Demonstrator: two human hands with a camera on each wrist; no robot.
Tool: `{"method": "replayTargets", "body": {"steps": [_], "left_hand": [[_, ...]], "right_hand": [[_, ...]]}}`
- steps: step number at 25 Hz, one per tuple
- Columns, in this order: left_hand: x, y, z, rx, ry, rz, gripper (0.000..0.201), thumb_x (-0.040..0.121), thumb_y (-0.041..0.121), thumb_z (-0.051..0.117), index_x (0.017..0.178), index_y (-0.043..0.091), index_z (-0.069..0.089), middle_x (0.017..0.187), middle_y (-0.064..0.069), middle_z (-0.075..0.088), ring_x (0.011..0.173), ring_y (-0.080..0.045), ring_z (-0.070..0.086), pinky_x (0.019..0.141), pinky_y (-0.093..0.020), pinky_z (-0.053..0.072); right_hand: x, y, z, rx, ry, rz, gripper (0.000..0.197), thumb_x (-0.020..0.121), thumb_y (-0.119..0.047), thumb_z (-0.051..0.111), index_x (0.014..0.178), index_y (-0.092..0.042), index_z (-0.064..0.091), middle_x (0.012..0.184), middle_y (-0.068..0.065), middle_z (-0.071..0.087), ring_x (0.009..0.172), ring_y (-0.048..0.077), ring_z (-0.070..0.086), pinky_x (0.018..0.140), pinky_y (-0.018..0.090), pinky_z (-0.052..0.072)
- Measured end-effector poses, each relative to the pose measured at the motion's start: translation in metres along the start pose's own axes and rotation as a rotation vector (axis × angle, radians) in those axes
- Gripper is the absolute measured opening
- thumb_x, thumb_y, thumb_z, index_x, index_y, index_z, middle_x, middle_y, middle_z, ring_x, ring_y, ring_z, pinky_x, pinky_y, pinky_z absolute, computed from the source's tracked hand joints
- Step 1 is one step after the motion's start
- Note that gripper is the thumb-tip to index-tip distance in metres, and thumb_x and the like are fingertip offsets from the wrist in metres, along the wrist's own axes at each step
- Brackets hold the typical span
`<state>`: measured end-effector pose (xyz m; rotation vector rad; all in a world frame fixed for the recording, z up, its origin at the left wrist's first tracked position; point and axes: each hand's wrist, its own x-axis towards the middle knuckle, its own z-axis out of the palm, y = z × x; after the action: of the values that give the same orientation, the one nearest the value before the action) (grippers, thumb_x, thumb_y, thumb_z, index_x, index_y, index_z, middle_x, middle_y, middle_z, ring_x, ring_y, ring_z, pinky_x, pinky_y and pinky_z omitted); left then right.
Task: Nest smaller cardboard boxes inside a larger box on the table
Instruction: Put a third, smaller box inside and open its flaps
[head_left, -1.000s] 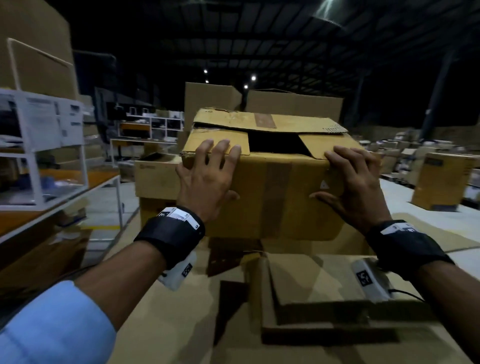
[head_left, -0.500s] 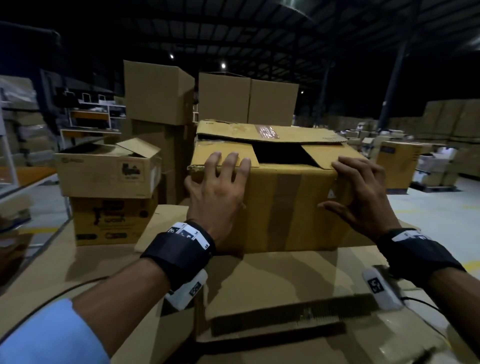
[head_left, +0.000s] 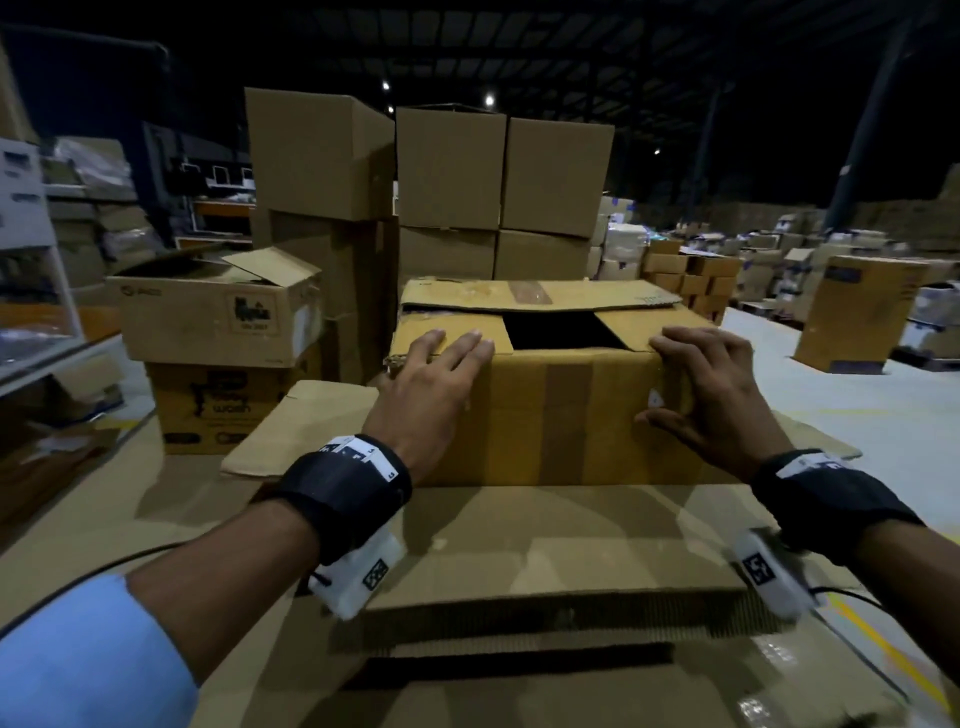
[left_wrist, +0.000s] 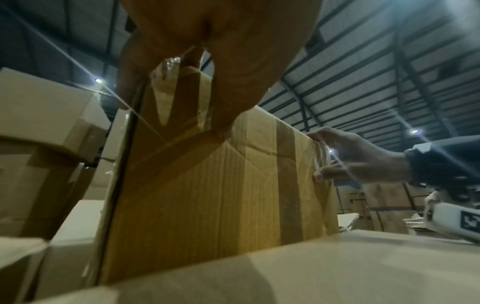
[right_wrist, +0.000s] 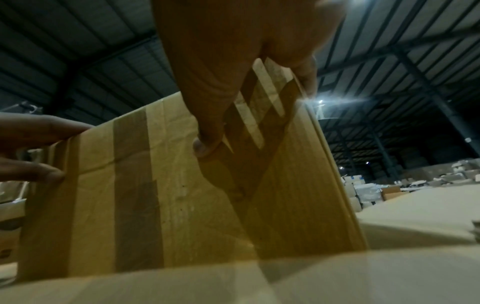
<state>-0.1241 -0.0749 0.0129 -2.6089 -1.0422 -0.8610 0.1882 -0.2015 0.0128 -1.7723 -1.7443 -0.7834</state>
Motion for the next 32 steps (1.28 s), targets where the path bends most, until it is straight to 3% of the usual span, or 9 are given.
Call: {"method": "replayTargets", "body": {"steps": [5, 9, 12, 15, 18, 22, 24, 28, 32], "left_hand": [[-0.011, 0.013, 0.027, -0.020, -0.119, -0.070, 0.071, 0.096, 0.007, 0.053, 0.155, 0.032, 0.022, 0.163, 0.006, 0.019, 0.149, -0.026, 0.013, 0.105, -0.066, 0.038], [-0.024, 0.024, 0.049, -0.056, -0.273, -0.108, 0.071, 0.097, 0.043, 0.054, 0.155, 0.035, 0.014, 0.164, 0.010, 0.010, 0.151, -0.021, 0.004, 0.109, -0.068, 0.032], [-0.037, 0.031, 0.071, -0.108, -0.420, -0.105, 0.072, 0.097, 0.056, 0.044, 0.156, 0.034, 0.008, 0.165, 0.013, 0.000, 0.151, -0.016, -0.006, 0.109, -0.072, 0.025], [-0.045, 0.030, 0.086, -0.045, -0.490, -0.071, 0.079, 0.096, 0.063, 0.034, 0.158, 0.029, -0.002, 0.165, 0.011, -0.012, 0.150, -0.017, -0.020, 0.109, -0.073, 0.018], [-0.047, 0.029, 0.088, 0.037, -0.528, -0.055, 0.082, 0.095, 0.069, 0.025, 0.156, 0.028, -0.010, 0.163, 0.009, -0.021, 0.146, -0.020, -0.031, 0.108, -0.077, 0.006], [-0.049, 0.030, 0.090, 0.091, -0.535, -0.052, 0.087, 0.085, 0.075, 0.010, 0.155, 0.029, -0.014, 0.163, 0.008, -0.022, 0.145, -0.026, -0.032, 0.107, -0.079, -0.003], [-0.050, 0.029, 0.091, 0.084, -0.521, -0.041, 0.089, 0.084, 0.076, 0.010, 0.155, 0.029, -0.013, 0.164, 0.007, -0.020, 0.144, -0.028, -0.033, 0.108, -0.078, -0.004], [-0.050, 0.029, 0.090, 0.068, -0.525, -0.017, 0.087, 0.090, 0.074, 0.022, 0.156, 0.028, -0.010, 0.164, 0.006, -0.019, 0.142, -0.030, -0.037, 0.109, -0.077, -0.006], [-0.047, 0.028, 0.089, 0.067, -0.541, 0.002, 0.087, 0.091, 0.073, 0.024, 0.156, 0.026, -0.009, 0.164, 0.006, -0.020, 0.142, -0.031, -0.037, 0.107, -0.078, -0.005]], "right_hand": [[-0.023, 0.016, 0.027, 0.088, -0.123, 0.050, 0.080, 0.076, -0.033, 0.082, 0.144, -0.025, 0.041, 0.150, 0.006, 0.037, 0.135, 0.035, 0.025, 0.097, 0.063, 0.044], [-0.045, 0.030, 0.050, 0.160, -0.210, 0.047, 0.062, 0.084, -0.032, 0.074, 0.139, -0.020, 0.050, 0.146, 0.007, 0.043, 0.129, 0.033, 0.030, 0.099, 0.058, 0.044], [-0.069, 0.039, 0.070, 0.228, -0.203, 0.040, 0.035, 0.095, -0.032, 0.052, 0.128, -0.021, 0.059, 0.137, 0.005, 0.053, 0.121, 0.029, 0.039, 0.096, 0.057, 0.046], [-0.074, 0.041, 0.079, 0.207, -0.286, 0.070, 0.042, 0.096, -0.040, 0.034, 0.128, -0.024, 0.057, 0.139, 0.000, 0.051, 0.122, 0.025, 0.036, 0.093, 0.055, 0.048], [-0.071, 0.039, 0.076, 0.172, -0.327, 0.089, 0.048, 0.095, -0.050, 0.030, 0.130, -0.027, 0.055, 0.140, -0.002, 0.048, 0.125, 0.022, 0.033, 0.096, 0.053, 0.047], [-0.076, 0.040, 0.073, 0.181, -0.360, 0.087, 0.056, 0.093, -0.059, 0.028, 0.137, -0.032, 0.049, 0.146, -0.007, 0.043, 0.130, 0.020, 0.030, 0.099, 0.053, 0.045], [-0.077, 0.039, 0.071, 0.186, -0.358, 0.086, 0.057, 0.093, -0.059, 0.029, 0.139, -0.032, 0.049, 0.146, -0.008, 0.044, 0.130, 0.019, 0.030, 0.103, 0.050, 0.042], [-0.077, 0.037, 0.064, 0.232, -0.306, 0.073, 0.059, 0.092, -0.057, 0.036, 0.136, -0.025, 0.057, 0.142, -0.004, 0.050, 0.128, 0.018, 0.034, 0.105, 0.033, 0.031], [-0.077, 0.038, 0.060, 0.244, -0.293, 0.072, 0.059, 0.091, -0.056, 0.038, 0.135, -0.022, 0.059, 0.139, -0.003, 0.053, 0.126, 0.018, 0.036, 0.102, 0.033, 0.033]]}}
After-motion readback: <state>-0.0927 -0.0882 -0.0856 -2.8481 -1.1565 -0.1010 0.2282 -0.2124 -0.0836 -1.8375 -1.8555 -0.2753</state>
